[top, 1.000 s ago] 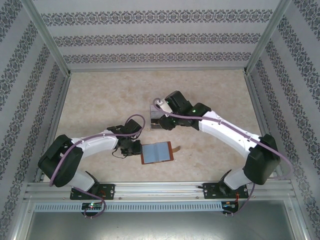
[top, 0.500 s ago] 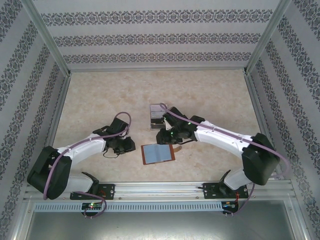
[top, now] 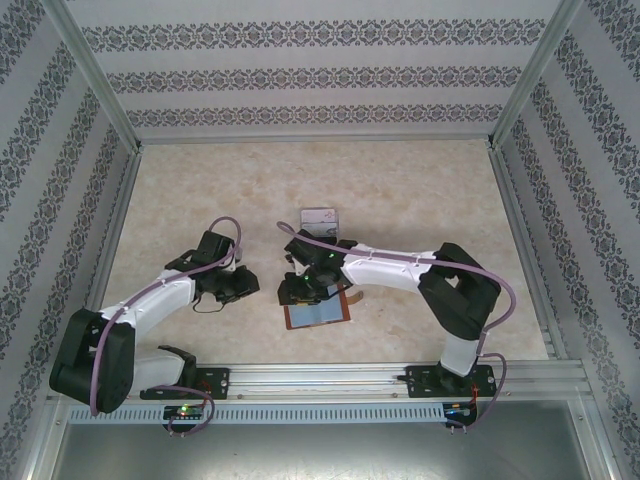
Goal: Take the credit cards out of the card holder
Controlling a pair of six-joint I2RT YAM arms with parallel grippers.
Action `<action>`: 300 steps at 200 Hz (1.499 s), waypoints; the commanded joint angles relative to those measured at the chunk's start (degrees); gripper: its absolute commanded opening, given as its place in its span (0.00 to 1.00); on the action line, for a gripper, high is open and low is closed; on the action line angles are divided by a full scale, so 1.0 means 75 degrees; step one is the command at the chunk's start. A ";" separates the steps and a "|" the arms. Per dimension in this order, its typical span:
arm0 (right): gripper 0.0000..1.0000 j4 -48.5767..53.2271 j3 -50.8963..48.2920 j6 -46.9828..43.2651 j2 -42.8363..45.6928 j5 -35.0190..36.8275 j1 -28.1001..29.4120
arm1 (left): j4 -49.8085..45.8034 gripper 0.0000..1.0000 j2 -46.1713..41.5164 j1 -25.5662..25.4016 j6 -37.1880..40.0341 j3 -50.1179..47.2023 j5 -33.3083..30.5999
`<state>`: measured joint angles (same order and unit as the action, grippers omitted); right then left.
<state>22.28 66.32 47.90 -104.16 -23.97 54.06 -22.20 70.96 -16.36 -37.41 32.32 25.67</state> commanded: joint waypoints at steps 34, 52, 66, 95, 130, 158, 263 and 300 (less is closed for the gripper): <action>0.38 0.0081 0.0226 0.0160 -0.0519 -0.0133 0.0160 | 0.0255 0.21 -0.0020 0.0119 0.0213 -0.0222 0.0233; 0.38 0.0178 0.0204 0.0142 -0.0629 -0.0069 0.0163 | 0.0264 0.21 0.0007 0.0116 0.0224 -0.0225 0.0245; 0.38 0.0485 0.0238 0.0045 -0.0649 0.0174 0.0164 | 0.0280 0.21 0.0009 0.0109 0.0219 -0.0242 0.0253; 0.39 0.1236 0.0286 -0.0125 -0.0518 0.0777 0.0167 | 0.0311 0.21 0.0073 0.0110 0.0234 -0.0241 0.0266; 0.41 0.1889 0.0353 -0.0292 -0.0363 0.1329 0.0174 | 0.0322 0.21 0.0162 0.0111 0.0261 -0.0191 0.0264; 0.41 0.2277 0.0455 -0.0396 -0.0354 0.1661 0.0186 | 0.0323 0.21 0.0215 0.0113 0.0262 -0.0159 0.0272; 0.43 0.2951 0.0661 -0.0542 0.0001 0.2358 0.0198 | 0.0241 0.21 0.0450 0.0115 0.0338 0.0104 0.0292; 0.43 0.2507 0.0554 -0.0504 -0.0122 0.1991 0.0186 | 0.0178 0.21 0.0491 0.0108 0.0376 0.0173 0.0198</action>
<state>42.00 70.24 44.62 -105.69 -8.38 54.92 -21.17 74.37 -16.36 -36.14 31.90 27.00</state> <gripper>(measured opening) 0.429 0.214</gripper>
